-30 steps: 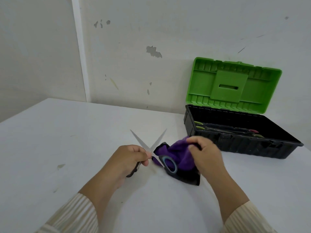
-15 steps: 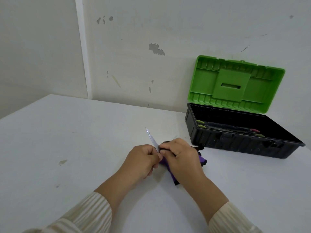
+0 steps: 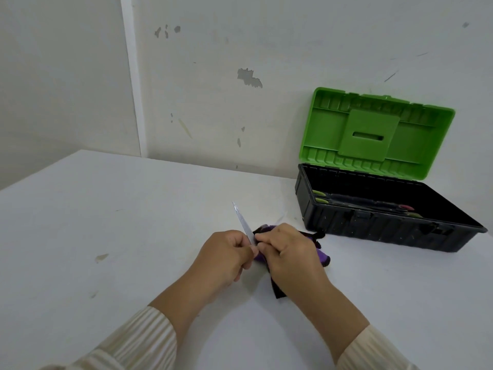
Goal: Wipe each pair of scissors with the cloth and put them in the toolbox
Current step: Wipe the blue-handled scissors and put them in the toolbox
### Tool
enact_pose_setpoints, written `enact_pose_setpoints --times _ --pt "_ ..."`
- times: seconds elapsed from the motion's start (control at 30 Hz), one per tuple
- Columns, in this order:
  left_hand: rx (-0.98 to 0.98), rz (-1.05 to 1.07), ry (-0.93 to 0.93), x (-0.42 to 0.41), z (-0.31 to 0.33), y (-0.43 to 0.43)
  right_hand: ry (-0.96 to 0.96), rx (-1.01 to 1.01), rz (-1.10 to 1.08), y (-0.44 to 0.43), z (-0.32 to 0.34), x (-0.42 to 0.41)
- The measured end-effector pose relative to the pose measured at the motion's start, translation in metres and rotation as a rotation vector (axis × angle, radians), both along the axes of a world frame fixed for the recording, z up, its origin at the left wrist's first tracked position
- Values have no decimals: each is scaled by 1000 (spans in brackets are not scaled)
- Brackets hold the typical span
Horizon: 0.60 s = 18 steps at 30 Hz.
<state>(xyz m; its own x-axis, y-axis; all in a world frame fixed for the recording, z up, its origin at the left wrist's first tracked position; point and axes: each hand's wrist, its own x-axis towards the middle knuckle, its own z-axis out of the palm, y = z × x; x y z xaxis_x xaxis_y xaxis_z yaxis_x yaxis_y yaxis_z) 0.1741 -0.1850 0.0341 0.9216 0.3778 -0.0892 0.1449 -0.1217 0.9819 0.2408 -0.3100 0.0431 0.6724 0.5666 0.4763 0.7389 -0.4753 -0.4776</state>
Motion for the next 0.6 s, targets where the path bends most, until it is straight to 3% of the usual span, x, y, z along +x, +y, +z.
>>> enact_pose_setpoints --times 0.1,0.23,0.33,0.37,0.47,0.53,0.6 --pt "0 4 5 0 0 1 -6 107 -40 -2 1 5" --pt "36 -3 0 1 0 2 51 35 2 1 0 -2" --pt "76 -28 1 -1 0 5 -152 27 -88 0 2 6" --pt "87 -40 12 -1 1 5 -129 75 -163 -5 2 16" --pt "57 -69 58 -1 1 6 173 335 -356 -29 8 39" --pt "17 -68 73 -1 1 7 261 492 -366 -40 12 35" --pt "-18 -63 90 -2 2 8 230 449 -266 -35 15 22"
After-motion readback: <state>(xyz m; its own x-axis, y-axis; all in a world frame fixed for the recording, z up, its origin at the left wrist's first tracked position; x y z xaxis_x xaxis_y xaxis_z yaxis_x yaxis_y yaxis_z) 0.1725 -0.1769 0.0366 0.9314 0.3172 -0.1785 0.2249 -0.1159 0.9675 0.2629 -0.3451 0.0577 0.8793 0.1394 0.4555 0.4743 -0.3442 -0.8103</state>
